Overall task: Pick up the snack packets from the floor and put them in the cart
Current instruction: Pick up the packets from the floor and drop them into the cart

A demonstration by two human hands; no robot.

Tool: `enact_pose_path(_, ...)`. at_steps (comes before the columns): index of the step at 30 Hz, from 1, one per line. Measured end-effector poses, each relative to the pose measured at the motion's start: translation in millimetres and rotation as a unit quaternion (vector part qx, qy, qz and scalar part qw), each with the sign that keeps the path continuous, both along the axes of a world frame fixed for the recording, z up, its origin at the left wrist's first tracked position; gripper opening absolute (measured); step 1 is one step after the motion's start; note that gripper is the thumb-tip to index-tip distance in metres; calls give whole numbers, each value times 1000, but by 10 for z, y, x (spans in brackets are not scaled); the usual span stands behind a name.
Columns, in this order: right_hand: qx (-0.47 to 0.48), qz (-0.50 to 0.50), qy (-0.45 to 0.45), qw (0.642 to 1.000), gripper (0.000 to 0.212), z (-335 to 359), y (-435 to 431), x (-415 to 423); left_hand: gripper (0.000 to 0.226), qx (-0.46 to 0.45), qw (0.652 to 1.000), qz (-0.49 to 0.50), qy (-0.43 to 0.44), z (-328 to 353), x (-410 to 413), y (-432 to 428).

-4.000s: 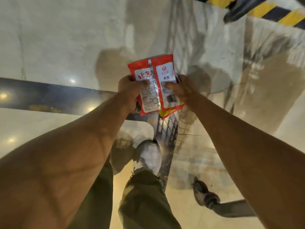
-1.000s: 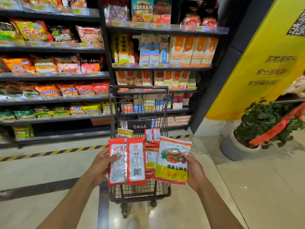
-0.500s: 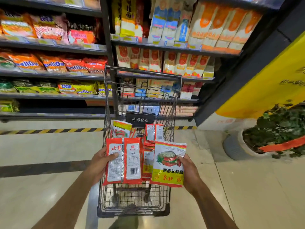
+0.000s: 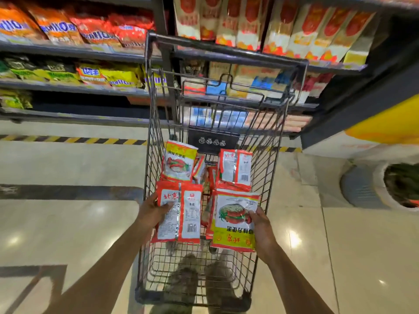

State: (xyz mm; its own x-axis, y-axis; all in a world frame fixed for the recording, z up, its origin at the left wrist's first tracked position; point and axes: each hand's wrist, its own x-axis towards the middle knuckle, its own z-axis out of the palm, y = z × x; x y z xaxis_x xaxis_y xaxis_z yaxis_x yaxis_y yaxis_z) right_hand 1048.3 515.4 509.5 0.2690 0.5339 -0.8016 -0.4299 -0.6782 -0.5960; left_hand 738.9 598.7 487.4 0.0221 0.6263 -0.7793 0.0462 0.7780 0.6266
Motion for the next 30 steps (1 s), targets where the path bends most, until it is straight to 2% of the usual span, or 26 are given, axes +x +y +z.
enact_pose_path(9, -75, -4, -32, 997, 26, -959, 185, 41, 30, -44, 997, 30, 56, -838, 255, 132)
enact_pose_path(14, -92, -10, -54, 994, 26, -1309, 176, 19, 33, -51, 995, 34, 78, -1215, 211, 111)
enact_pose_path(18, -77, -48, -54, 994, 15, -1557, 191, -27, 37, -47, 995, 45, 76, -1303, 242, 101)
enact_pose_path(23, -98, -39, -93, 990, 27, -1815, 182, -50, 33, -22, 996, 58, 72, -1379, 220, 99)
enact_pose_path(24, -106, -12, -116, 987, 24, -1850, 181, -73, 32, -2, 995, 49, 89, -1404, 210, 93)
enact_pose_path(26, -137, 82, -204, 966, 18, -1822, 217, -111, 27, 65, 982, -3, 179, -1431, 215, 73)
enact_pose_path(28, -157, 149, -288, 933, 13, -1708, 272, -160, 42, 146, 948, -68, 276, -1445, 242, 39)
enact_pose_path(30, -165, 183, -355, 902, 15, -1675, 274, -181, 52, 199, 915, -101, 335, -1411, 314, 11)
